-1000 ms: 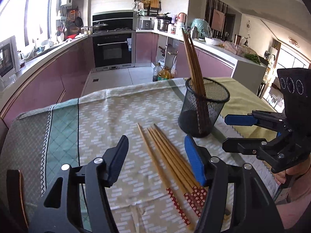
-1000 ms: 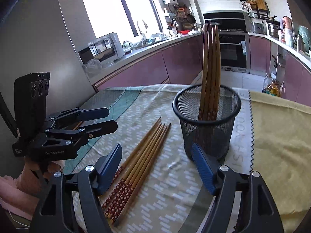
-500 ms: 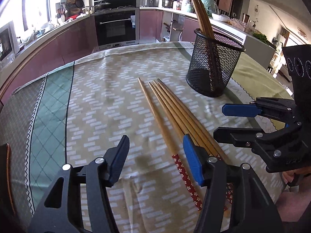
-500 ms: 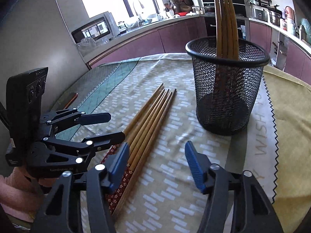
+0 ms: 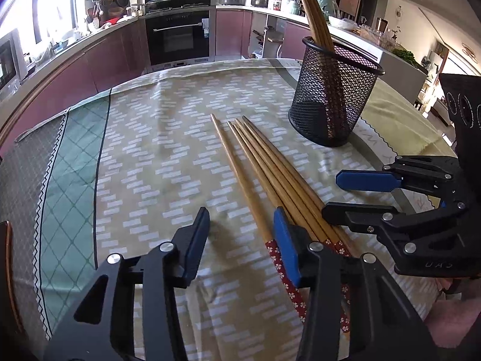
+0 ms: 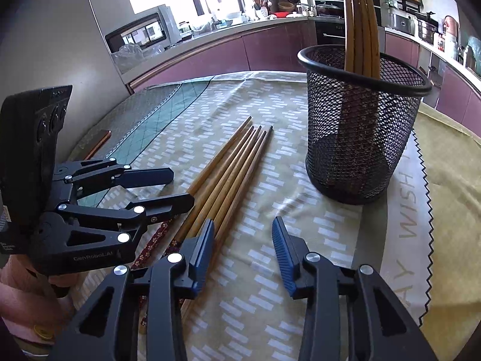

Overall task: Organize utensils
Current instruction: 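Move both open tools back to the remaining chopsticks, then close the left tool on a chopstick while the right tool grasps another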

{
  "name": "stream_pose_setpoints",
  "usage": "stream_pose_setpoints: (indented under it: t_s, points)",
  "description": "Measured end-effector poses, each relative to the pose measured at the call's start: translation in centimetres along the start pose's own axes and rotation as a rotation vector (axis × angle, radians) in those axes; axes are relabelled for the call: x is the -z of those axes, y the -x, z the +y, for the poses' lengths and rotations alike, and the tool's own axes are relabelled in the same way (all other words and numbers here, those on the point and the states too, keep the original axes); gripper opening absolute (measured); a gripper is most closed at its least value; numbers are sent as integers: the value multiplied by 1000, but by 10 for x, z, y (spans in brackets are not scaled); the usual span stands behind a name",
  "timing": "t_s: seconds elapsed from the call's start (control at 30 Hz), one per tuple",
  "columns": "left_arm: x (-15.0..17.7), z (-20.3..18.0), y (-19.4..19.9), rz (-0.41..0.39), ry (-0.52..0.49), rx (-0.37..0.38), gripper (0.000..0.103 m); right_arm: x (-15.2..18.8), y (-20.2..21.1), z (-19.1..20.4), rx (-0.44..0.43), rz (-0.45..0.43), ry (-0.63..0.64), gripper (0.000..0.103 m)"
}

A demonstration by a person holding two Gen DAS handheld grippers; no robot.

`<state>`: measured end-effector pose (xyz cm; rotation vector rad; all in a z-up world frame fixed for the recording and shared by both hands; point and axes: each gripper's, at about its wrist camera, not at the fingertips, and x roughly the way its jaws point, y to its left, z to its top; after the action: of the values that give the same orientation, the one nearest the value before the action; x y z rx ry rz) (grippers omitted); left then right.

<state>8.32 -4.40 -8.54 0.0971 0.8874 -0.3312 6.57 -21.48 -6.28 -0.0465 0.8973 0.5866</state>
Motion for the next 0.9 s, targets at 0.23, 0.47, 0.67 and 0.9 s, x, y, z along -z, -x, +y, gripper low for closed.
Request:
stream_pose_setpoints:
  t_s: [0.23,0.47,0.67,0.9]
  points:
    - [1,-2,-2,3,-4,-12,34,-1,0,0,30,4,14,34]
    - [4,0,1,5,0,-16,30,-1,0,0,39,10,17,33]
    - [-7,0,-7,7,-9,-31,30,-10,-10,7,72,24,48,31]
    - [-17,-2,-15,10,-9,-36,22,-20,-19,5,84,26,46,24]
